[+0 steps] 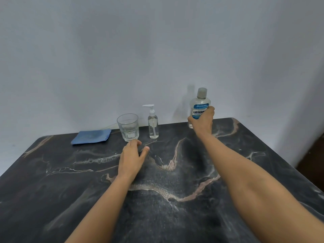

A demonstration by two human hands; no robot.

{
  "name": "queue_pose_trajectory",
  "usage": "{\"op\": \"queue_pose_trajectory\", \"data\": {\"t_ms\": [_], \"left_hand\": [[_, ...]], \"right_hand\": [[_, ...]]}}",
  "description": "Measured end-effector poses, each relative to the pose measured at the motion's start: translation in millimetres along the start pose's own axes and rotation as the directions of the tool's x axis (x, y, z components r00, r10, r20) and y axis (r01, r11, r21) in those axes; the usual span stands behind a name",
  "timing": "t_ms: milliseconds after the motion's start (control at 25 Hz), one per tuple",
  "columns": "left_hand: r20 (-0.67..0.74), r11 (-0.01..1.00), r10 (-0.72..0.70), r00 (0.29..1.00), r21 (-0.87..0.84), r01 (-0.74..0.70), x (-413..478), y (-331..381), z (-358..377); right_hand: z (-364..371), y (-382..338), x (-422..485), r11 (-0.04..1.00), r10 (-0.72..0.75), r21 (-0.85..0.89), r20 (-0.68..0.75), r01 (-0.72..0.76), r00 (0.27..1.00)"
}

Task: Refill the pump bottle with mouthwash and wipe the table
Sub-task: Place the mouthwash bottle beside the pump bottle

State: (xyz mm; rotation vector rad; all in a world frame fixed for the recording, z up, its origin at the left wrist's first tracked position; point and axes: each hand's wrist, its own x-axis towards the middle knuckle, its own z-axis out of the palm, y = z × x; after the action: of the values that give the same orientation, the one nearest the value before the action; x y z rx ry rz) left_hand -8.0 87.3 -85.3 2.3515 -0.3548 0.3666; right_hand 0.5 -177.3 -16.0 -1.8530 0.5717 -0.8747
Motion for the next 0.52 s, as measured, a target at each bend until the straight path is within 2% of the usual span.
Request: {"op": "queue_pose_trajectory", "data": {"t_ms": [400, 480, 520], "left_hand": [[-0.013, 1.0, -0.01, 1.0, -0.023, 0.01, -12.0, -16.1, -12.7], [-0.043, 0.998, -0.045, 0.998, -0.036, 0.043, -18.4, -26.9, -33.3], [-0.062, 0.997, -0.072, 0.995, -0.036, 0.07, -22.2, -35.7, -46.7]], "right_hand": [[11.2, 22.4, 0.6, 0.995, 0.057, -0.09, 0.053, -0.052, 0.997], [12.2, 18.9, -11.6, 0.977, 0.063, -0.202, -0.021, -0.066, 0.998], [15.1, 14.3, -23.8, 0.966, 0.01, -0.257, -0.072, -0.028, 0.997]]}}
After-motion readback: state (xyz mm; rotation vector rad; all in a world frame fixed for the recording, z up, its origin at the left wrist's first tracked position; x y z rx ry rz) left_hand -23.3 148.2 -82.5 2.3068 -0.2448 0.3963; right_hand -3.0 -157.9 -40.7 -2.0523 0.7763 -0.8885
